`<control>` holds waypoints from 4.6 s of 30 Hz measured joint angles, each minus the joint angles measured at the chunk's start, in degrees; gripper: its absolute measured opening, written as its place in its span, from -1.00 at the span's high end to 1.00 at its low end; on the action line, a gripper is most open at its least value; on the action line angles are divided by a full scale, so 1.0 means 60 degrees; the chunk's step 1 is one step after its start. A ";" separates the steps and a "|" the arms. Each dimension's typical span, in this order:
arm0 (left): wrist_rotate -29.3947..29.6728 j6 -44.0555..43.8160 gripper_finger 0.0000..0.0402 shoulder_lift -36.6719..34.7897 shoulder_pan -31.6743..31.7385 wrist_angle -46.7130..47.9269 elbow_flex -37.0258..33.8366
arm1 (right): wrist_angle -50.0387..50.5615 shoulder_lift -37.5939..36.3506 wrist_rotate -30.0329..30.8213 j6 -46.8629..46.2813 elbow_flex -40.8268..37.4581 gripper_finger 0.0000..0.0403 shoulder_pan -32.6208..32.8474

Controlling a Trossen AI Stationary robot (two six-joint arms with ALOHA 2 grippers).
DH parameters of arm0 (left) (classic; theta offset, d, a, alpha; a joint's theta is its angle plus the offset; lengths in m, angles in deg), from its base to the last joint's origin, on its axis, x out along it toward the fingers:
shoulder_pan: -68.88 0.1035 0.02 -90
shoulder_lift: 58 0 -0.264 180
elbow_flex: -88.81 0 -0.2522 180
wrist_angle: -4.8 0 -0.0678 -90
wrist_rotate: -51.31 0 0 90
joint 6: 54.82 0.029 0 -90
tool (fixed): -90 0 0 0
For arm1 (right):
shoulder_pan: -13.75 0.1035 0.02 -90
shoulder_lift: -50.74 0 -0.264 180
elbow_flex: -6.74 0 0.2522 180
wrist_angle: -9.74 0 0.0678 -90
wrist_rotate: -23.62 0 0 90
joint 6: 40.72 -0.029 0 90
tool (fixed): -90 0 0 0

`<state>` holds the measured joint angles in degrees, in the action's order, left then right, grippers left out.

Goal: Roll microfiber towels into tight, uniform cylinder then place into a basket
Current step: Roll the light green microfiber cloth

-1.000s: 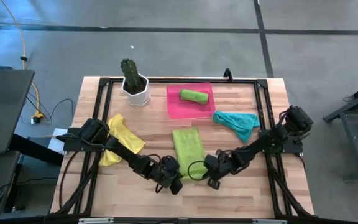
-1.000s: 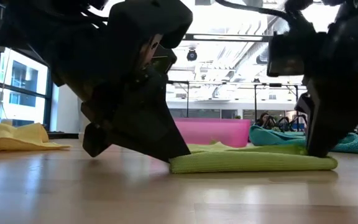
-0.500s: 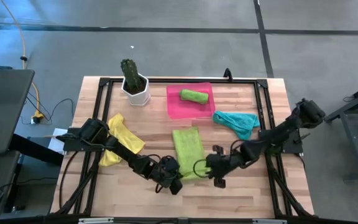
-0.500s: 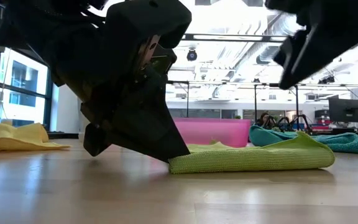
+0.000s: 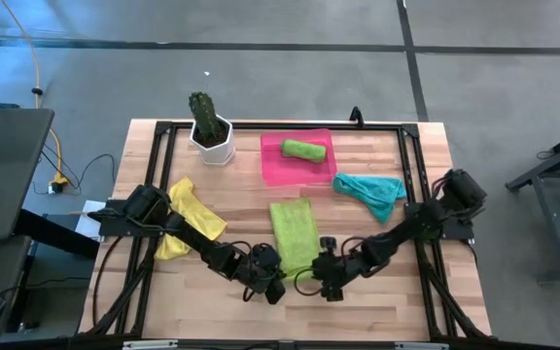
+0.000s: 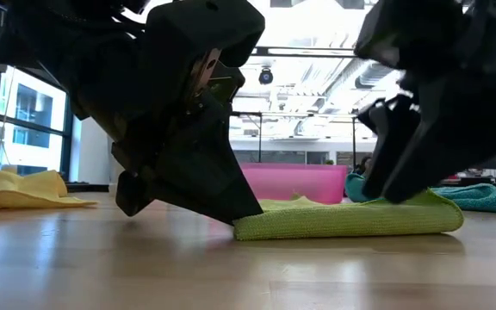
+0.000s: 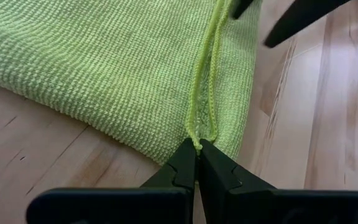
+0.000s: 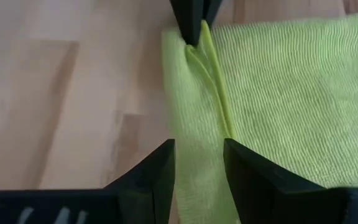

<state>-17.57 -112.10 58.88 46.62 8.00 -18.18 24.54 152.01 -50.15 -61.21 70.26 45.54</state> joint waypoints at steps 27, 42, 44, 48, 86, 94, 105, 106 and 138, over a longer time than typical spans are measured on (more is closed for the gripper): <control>-0.0691 0.4909 0.35 -0.0223 -0.0029 -0.0557 -0.0033 | 0.0217 0.0661 0.0038 -0.0328 0.0033 0.36 0.0015; -0.0168 0.8408 0.15 -0.1051 -0.0406 -0.0582 -0.0018 | 0.0219 0.0672 -0.0056 -0.0327 0.0013 0.36 -0.0060; -0.0164 0.8408 0.15 -0.0895 -0.0422 -0.0640 -0.0021 | 0.0212 0.0675 -0.0094 -0.0272 0.0007 0.36 -0.0100; -0.0210 0.8412 0.15 -0.0483 -0.0400 -0.0647 -0.0011 | 0.0164 0.0679 -0.0095 -0.0262 0.0011 0.36 -0.0165; -0.0414 0.5330 0.93 -0.0160 0.0138 0.0373 0.0004 | 0.0482 -0.0262 0.0213 0.0211 -0.0050 0.36 -0.0182; -0.0452 0.5324 0.96 -0.0160 0.0135 0.0452 0.0007 | 0.1139 -0.1052 0.0231 0.0892 -0.0029 0.36 0.0018; -0.0517 0.5323 0.95 -0.0160 0.0153 0.0480 0.0007 | 0.1074 0.0366 0.0917 0.1697 0.0019 0.36 0.0380; -0.0571 0.5323 0.95 -0.0160 0.0153 0.0480 0.0007 | 0.1070 0.0425 0.1050 0.1718 0.0033 0.36 0.0393; -0.2125 0.4212 0.95 -0.0500 0.0138 0.0670 -0.0040 | 0.0718 -0.0511 -0.4602 -0.1525 -0.0029 1.00 -0.2141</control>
<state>-30.32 -86.83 55.88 47.45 12.02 -18.42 28.85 148.94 -77.76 -70.36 70.08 32.70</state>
